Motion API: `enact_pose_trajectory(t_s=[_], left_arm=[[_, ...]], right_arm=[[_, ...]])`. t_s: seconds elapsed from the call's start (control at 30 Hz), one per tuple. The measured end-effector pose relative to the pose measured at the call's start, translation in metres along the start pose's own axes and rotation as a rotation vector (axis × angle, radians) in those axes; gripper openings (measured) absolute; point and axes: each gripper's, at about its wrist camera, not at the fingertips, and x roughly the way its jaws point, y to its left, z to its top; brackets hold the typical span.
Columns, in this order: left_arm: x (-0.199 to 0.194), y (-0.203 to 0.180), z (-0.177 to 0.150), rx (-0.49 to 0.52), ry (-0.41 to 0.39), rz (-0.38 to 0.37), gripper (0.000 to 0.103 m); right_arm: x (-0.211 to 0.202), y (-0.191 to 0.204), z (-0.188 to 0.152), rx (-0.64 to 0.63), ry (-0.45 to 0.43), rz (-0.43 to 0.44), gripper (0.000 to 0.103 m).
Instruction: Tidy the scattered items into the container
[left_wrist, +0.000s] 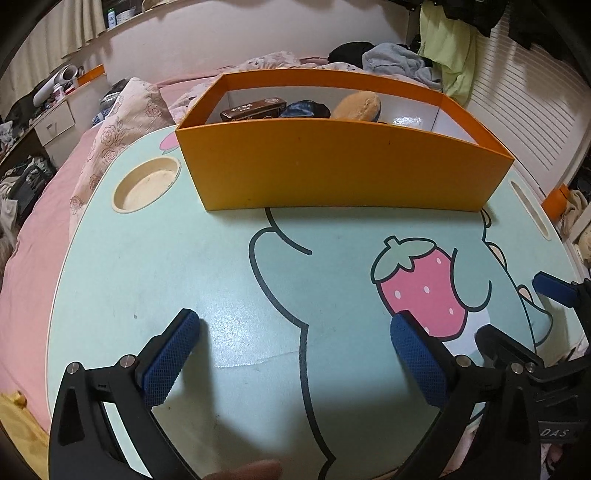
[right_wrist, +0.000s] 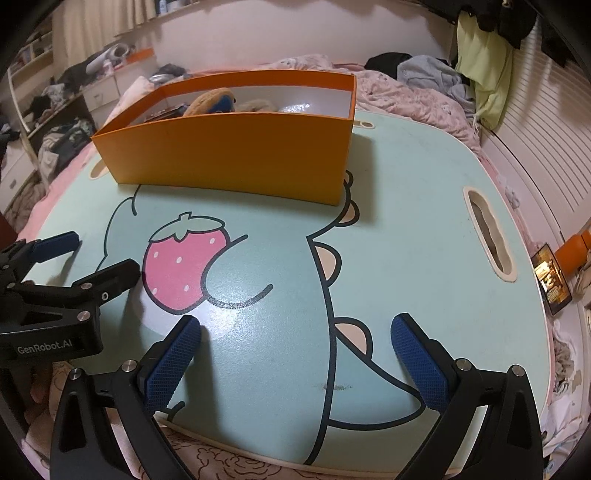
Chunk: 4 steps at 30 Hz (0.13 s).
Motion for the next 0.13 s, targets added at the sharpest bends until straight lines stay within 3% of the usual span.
enact_pose_trajectory(t_s=[0.13], left_arm=[[0.0001,0.0005,-0.0012,0.001,-0.009,-0.001,0.103]], right_arm=[[-0.0001,-0.0001,0.0002,0.000,0.000,0.000,0.103]])
